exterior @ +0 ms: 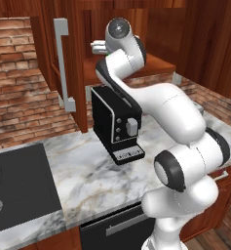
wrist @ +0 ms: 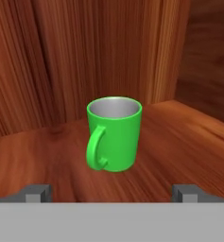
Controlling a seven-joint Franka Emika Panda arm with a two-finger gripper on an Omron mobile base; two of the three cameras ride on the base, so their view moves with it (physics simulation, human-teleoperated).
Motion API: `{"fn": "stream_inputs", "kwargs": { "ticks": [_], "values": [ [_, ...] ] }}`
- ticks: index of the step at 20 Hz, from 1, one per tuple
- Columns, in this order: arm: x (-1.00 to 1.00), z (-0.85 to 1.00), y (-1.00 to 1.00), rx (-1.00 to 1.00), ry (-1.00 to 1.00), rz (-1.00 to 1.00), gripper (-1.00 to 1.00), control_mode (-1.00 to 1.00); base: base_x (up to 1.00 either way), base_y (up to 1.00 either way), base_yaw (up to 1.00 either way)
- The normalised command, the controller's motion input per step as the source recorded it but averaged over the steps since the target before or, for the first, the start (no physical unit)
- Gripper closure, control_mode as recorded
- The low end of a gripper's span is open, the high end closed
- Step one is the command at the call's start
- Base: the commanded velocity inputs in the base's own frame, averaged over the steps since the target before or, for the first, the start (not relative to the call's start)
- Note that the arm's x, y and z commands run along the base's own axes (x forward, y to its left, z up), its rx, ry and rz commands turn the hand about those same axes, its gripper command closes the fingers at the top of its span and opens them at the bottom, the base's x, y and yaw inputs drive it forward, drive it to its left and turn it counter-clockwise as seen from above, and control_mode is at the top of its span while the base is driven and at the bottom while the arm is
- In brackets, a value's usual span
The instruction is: Open the cabinet directly in front. Then move the beer and the mug to the dining counter with the jar on it.
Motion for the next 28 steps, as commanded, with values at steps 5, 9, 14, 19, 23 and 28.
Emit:
{"fn": "stream_inputs", "kwargs": {
  "ticks": [5,9,14,19,23,28],
  "values": [
    [0.29,-0.10,0.00,0.00,0.00,0.00,-1.00,-1.00,0.00,0.00,0.00],
    [0.29,-0.03,0.00,0.00,0.00,0.00,-1.00,-1.00,0.00,0.00,0.00],
    [0.32,0.00,0.03,0.00,0.03,0.00,-1.00,-1.00,0.00,0.00,0.00],
    [0.31,0.00,0.07,0.00,0.07,0.00,-1.00,-1.00,0.00,0.00,0.00],
    [0.21,0.00,0.08,0.00,0.08,0.00,-1.00,-1.00,0.00,0.00,0.00],
    [0.17,0.00,0.05,0.00,0.02,0.00,-1.00,-1.00,0.00,0.00,0.00]
  ]
}}
